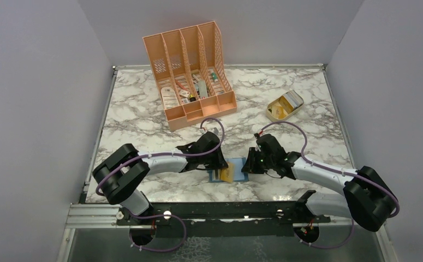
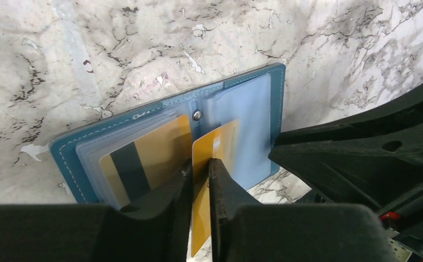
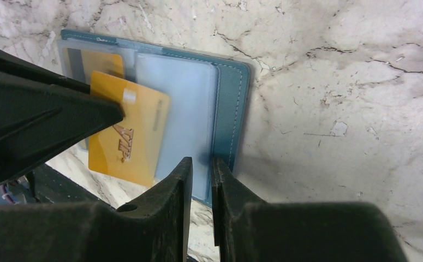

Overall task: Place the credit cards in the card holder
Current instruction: Insert the credit card into the card holder.

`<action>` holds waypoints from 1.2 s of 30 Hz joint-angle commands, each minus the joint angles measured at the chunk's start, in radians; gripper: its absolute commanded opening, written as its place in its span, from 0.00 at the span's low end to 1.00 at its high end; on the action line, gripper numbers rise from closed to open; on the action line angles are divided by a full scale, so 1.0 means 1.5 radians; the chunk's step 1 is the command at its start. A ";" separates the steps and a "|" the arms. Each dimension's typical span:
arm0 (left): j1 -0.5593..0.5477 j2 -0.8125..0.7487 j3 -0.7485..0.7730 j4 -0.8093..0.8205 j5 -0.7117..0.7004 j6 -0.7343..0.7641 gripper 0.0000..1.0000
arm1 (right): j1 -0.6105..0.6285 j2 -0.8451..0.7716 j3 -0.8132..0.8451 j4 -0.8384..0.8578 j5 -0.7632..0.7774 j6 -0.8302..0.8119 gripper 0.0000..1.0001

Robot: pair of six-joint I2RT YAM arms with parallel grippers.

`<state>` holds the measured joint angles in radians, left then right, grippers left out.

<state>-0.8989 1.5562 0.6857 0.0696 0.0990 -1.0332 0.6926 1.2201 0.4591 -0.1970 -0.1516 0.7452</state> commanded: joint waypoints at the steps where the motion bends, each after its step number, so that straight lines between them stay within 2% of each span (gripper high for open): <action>1: -0.002 0.009 0.016 -0.047 -0.039 0.013 0.12 | 0.002 -0.030 0.011 -0.008 -0.006 0.004 0.19; 3: -0.002 0.009 0.012 -0.049 -0.045 0.012 0.10 | 0.002 -0.030 0.009 -0.006 -0.009 0.005 0.19; 10: -0.002 0.019 0.001 -0.046 -0.086 0.003 0.10 | 0.002 -0.021 -0.001 0.007 -0.015 0.008 0.19; 25: -0.004 0.026 -0.040 0.037 -0.100 -0.054 0.08 | 0.003 -0.034 -0.038 0.015 -0.017 0.025 0.19; 32: -0.027 0.035 -0.064 0.105 -0.109 -0.090 0.08 | 0.002 -0.025 -0.040 0.032 -0.032 0.033 0.19; 34: -0.034 0.039 -0.060 0.104 -0.109 -0.089 0.11 | 0.002 -0.026 -0.039 0.028 -0.031 0.035 0.18; 36: -0.034 0.029 -0.058 0.092 -0.116 -0.081 0.19 | 0.002 -0.031 -0.036 0.026 -0.030 0.037 0.19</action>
<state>-0.9325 1.5806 0.6140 0.2615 -0.0158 -1.1580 0.6926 1.1797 0.4103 -0.1749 -0.1753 0.7849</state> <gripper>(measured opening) 0.121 0.187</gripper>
